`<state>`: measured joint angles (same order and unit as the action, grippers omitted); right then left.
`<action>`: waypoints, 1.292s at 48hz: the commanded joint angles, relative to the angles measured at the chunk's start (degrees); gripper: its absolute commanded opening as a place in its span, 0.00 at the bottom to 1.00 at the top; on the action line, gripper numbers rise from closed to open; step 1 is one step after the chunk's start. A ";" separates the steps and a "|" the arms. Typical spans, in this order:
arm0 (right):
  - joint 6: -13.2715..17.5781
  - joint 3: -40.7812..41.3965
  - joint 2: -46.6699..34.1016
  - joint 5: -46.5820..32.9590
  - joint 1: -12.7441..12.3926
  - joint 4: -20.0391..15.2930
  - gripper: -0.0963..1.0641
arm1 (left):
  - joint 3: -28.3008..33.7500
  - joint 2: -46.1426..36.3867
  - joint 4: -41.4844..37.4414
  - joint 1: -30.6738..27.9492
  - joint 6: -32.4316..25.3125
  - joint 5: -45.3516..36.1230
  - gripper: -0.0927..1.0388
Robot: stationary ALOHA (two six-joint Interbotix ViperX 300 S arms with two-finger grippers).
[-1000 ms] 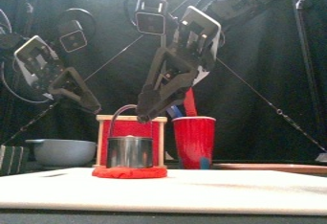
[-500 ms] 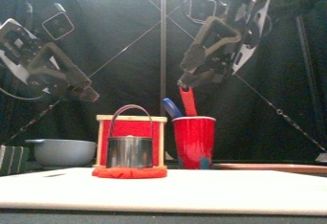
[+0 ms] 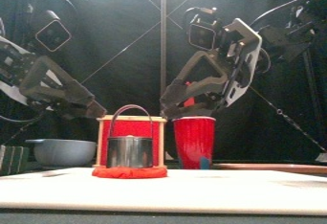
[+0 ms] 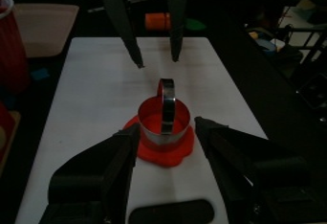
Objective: Get the cutter from the drawer then cut the dough then place the extra dough in the bowl
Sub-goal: Cut the dough
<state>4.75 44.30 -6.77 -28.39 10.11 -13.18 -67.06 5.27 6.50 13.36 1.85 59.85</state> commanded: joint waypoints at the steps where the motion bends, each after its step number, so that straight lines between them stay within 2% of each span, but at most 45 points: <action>1: -4.83 -0.44 0.70 -1.67 1.05 -5.54 0.77 | 1.05 -0.26 0.09 0.18 0.00 0.79 0.84; 9: -13.71 -1.41 -2.29 -8.35 5.27 -16.79 0.77 | 1.93 0.53 0.26 0.62 0.09 1.05 0.84; 13: -16.08 -2.72 -3.69 -9.76 6.59 -19.51 0.77 | 2.99 2.37 0.88 0.79 0.09 1.05 0.84; 18: -18.02 -4.04 -4.83 -9.84 6.77 -21.53 0.77 | 3.69 3.87 2.46 0.79 0.00 1.58 0.84; 44: -18.02 -6.06 -6.68 -9.84 6.33 -21.53 0.76 | 5.36 6.59 3.08 0.79 0.00 1.58 0.83; 58: -18.02 -6.15 -6.94 -9.49 6.24 -21.45 0.74 | 5.45 6.68 2.72 0.79 0.00 1.49 0.66; 62: -18.02 -6.15 -7.03 -9.40 6.15 -21.71 0.74 | 5.54 6.77 2.72 0.79 0.00 1.41 0.64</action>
<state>-13.18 39.11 -14.85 -37.62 16.35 -34.72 -62.31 12.48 9.32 14.33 1.93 60.82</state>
